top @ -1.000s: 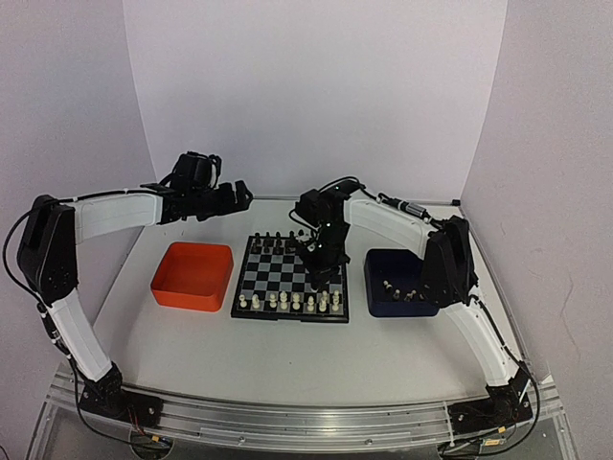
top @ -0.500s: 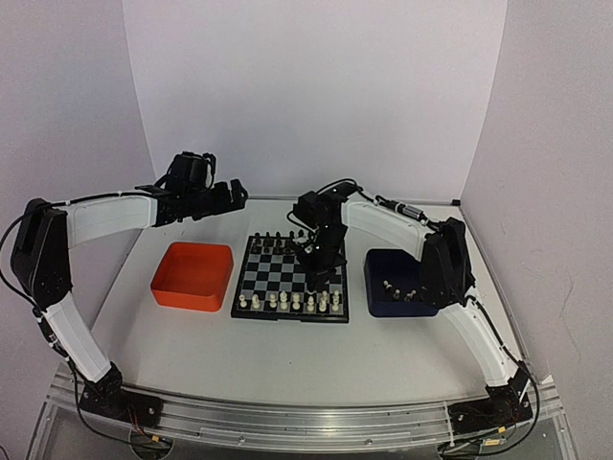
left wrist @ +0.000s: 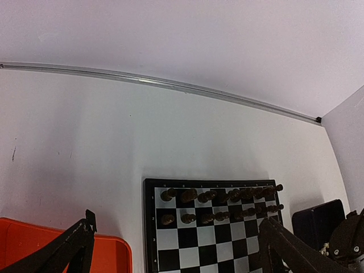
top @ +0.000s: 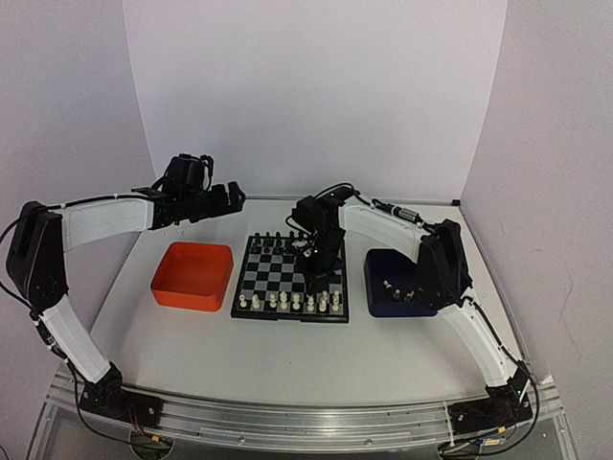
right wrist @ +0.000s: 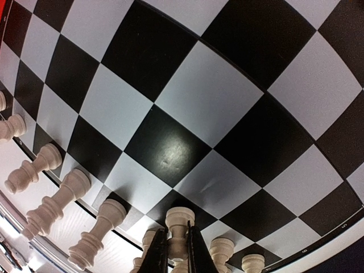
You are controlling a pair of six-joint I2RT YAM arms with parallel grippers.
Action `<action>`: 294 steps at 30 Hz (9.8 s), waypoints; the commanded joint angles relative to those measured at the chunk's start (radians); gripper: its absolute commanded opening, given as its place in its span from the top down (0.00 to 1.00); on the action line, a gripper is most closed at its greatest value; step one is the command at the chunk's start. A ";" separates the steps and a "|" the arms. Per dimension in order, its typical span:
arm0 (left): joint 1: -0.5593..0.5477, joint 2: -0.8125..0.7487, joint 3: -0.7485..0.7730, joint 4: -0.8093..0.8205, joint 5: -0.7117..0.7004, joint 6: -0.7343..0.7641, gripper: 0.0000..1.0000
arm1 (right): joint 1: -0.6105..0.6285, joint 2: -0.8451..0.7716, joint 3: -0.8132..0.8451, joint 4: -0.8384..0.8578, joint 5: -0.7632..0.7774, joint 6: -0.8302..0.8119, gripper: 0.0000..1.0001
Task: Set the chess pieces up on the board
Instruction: Place the chess piece on the chessboard, then pick up the chess piece from the storage box, then place the chess piece on the chessboard, then pick up the chess piece from the storage box.
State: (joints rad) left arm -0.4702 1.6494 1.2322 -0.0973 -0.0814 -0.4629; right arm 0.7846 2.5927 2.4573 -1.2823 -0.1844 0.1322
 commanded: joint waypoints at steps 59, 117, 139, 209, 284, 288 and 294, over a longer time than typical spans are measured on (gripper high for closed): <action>0.006 0.272 0.438 -0.029 -0.004 0.028 0.00 | -0.308 -0.526 -0.770 0.197 0.227 0.024 0.36; 0.008 0.269 0.430 -0.063 0.022 -0.009 0.00 | -0.340 -0.603 -0.571 0.140 0.134 0.030 1.00; 0.007 -0.125 -0.054 0.014 0.092 -0.032 0.00 | 0.001 -0.255 -0.064 -0.060 0.009 0.070 1.00; 0.007 -0.378 -0.259 -0.057 0.019 -0.016 0.00 | 0.038 0.035 0.097 0.032 -0.046 0.087 0.86; 0.010 0.290 0.430 0.021 0.140 0.070 0.00 | -0.419 -0.489 -0.827 0.099 0.384 0.028 0.47; 0.010 0.307 0.445 0.015 0.158 0.055 0.00 | -0.422 -0.478 -0.832 0.098 0.384 0.014 0.54; 0.010 0.299 0.429 0.020 0.151 0.040 0.00 | -0.422 -0.463 -0.847 0.098 0.378 -0.008 0.66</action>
State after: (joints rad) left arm -0.4656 1.9513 1.6302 -0.0871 0.0608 -0.4186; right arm 0.3649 2.1048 1.6248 -1.1605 0.1867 0.1443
